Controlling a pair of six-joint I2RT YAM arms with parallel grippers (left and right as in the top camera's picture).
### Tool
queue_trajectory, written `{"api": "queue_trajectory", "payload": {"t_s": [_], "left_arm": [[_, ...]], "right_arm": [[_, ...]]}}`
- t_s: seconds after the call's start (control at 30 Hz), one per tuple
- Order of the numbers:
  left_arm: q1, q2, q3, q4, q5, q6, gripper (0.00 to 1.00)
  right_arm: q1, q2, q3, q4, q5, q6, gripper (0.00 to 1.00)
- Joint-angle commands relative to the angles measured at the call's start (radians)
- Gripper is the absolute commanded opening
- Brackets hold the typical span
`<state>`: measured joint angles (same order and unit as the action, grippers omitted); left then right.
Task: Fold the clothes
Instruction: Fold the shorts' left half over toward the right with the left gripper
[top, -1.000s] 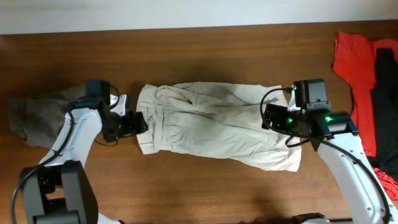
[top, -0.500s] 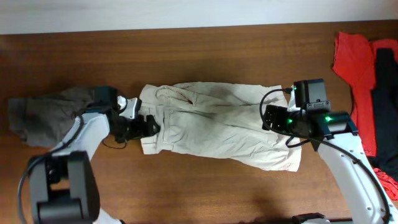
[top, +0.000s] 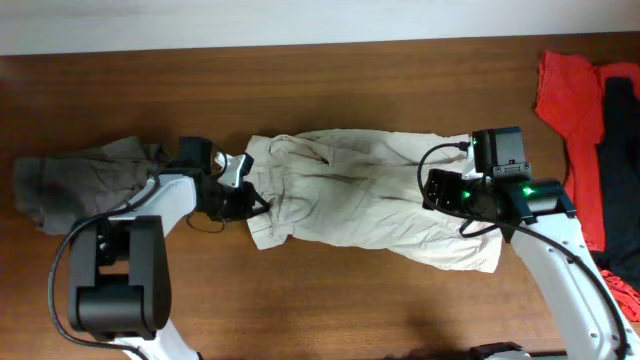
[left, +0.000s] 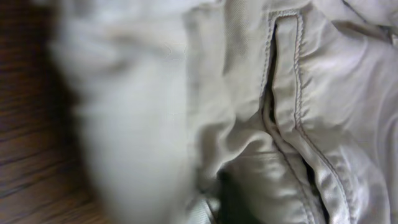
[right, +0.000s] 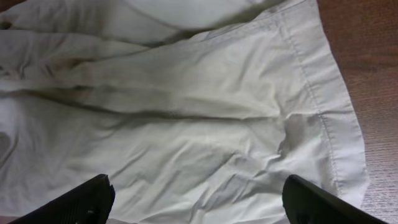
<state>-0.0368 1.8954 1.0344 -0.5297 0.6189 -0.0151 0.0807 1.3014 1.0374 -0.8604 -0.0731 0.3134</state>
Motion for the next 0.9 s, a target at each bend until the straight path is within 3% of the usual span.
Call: {"api": "queue_trajectory", "payload": {"t_s": [0.0, 0.1, 0.33, 0.5, 0.73, 0.87], "left_arm": [[0.013, 0.021, 0.009, -0.034, -0.006, 0.008, 0.01], [0.046, -0.008, 0.070, -0.124, -0.052, 0.008, 0.01], [0.105, -0.161, 0.322, -0.438, -0.324, 0.016, 0.01], [0.072, -0.235, 0.498, -0.579, -0.364, 0.048, 0.01], [-0.158, -0.243, 0.577, -0.668, -0.493, 0.050, 0.01], [-0.348, -0.240, 0.577, -0.659, -0.656, 0.027, 0.01]], "right_arm": [[-0.003, -0.004, 0.006, -0.002, -0.006, -0.003, 0.91], [-0.003, -0.004, 0.006, -0.010, -0.006, -0.003, 0.90], [-0.003, -0.004, 0.006, -0.015, -0.006, -0.003, 0.89], [-0.003, -0.004, 0.006, -0.014, -0.006, -0.003, 0.89], [-0.003, -0.004, 0.006, -0.016, -0.005, 0.019, 0.85], [-0.012, -0.004, 0.006, -0.020, 0.046, 0.148, 0.84]]}}
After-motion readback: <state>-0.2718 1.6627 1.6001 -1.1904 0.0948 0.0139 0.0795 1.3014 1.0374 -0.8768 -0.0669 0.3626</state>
